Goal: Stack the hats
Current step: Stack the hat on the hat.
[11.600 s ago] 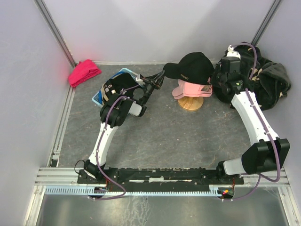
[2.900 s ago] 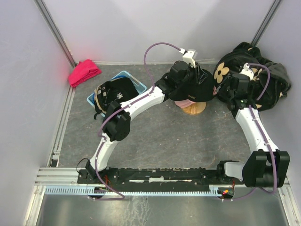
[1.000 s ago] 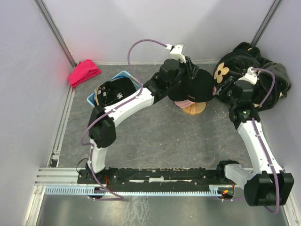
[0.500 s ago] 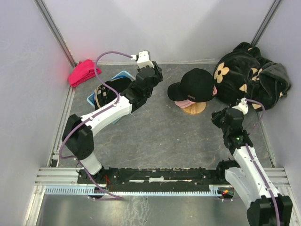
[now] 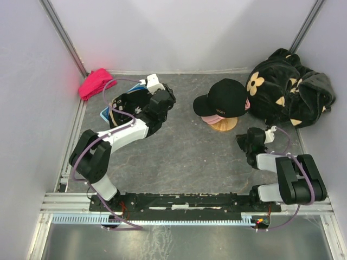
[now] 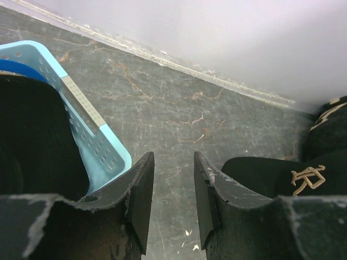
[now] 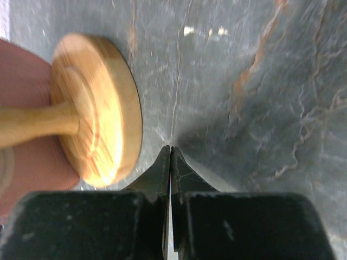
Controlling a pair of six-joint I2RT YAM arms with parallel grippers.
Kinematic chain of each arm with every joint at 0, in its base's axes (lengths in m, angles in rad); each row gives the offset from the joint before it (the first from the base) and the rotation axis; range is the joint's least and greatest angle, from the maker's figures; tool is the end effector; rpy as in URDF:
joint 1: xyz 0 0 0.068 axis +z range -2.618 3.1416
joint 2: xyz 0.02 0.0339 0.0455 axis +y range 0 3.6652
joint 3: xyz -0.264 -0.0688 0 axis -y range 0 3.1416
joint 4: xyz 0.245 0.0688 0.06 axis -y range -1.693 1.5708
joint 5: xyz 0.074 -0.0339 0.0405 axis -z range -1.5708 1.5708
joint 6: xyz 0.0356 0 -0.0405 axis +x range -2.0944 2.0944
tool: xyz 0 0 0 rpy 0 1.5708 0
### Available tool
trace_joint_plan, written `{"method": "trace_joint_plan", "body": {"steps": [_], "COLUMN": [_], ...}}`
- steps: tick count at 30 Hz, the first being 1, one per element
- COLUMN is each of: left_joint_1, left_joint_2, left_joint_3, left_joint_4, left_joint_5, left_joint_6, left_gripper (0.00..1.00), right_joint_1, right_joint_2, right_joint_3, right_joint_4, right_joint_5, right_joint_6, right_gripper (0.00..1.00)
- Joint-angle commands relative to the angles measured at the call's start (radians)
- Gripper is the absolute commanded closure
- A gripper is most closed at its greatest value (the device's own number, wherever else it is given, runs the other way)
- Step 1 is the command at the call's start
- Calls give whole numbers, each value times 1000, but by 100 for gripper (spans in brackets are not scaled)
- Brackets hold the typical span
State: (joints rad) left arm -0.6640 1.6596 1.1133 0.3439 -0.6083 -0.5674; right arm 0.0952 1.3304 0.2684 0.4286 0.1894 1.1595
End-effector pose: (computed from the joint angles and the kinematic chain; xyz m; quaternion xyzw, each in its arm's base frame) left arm 0.3158 -0.2213 0.2797 -0.1534 0.7476 -0.1588 0.6263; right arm 0.2164 0.0139 0.1207 0.4874 0.7437 0.1957 0.4136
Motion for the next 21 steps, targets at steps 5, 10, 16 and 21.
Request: {"method": "trace_joint_plan", "body": {"steps": [5, 10, 16, 21], "left_joint_1": [33, 43, 50, 52], "left_joint_2": [-64, -87, -107, -117], "left_joint_3": [-79, -127, -160, -173], "left_joint_4": [268, 344, 396, 413], "left_joint_5": [-51, -60, -59, -76], "left_joint_6": [-49, -54, -59, -63], "left_gripper": [57, 57, 57, 57], "right_joint_1": [-49, -58, -74, -77], "right_joint_2": [148, 310, 465, 499], "right_joint_3": [31, 79, 111, 150], "right_joint_4": [300, 439, 588, 570], "right_joint_5": [117, 76, 42, 4], "right_joint_6": [114, 176, 235, 235], "right_gripper": [99, 98, 98, 98]}}
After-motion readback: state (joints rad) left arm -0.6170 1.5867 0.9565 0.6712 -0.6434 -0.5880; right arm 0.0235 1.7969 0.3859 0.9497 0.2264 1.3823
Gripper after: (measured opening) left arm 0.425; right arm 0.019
